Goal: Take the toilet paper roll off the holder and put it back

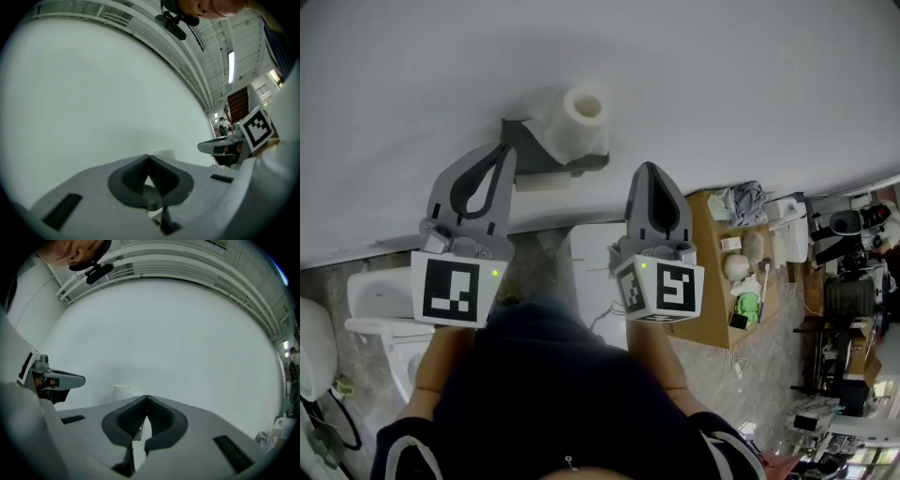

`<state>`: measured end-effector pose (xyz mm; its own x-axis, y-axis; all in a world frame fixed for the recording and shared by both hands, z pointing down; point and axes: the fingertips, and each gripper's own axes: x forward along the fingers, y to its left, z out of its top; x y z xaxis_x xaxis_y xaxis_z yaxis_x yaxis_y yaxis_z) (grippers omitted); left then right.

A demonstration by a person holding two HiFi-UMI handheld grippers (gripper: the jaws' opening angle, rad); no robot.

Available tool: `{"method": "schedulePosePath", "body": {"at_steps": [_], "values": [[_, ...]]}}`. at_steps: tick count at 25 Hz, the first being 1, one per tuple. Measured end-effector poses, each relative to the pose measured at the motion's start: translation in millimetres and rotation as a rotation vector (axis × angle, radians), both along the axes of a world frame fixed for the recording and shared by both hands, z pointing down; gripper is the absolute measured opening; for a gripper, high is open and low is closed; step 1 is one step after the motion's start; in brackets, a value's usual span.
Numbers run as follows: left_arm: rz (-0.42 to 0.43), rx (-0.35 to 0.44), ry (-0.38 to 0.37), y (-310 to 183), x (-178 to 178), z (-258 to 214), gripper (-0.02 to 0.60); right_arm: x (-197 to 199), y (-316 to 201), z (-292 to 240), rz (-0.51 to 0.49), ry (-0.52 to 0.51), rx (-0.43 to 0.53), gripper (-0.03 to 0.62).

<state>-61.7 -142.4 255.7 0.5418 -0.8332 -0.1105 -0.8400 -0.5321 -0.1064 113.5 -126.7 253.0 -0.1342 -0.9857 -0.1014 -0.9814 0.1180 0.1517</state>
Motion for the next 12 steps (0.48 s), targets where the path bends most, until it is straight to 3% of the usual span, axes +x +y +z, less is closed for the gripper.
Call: {"method": "schedulePosePath", "body": {"at_steps": [4, 12], "values": [[-0.034, 0.013, 0.017, 9.7, 2.7, -5.8, 0.001, 3.8, 8.9, -7.1, -0.020, 0.001, 0.033, 0.015], [-0.067, 0.009, 0.006, 40.4, 20.1, -14.3, 0.002, 25.3, 30.9, -9.7, -0.050, -0.009, 0.003, 0.015]]}}
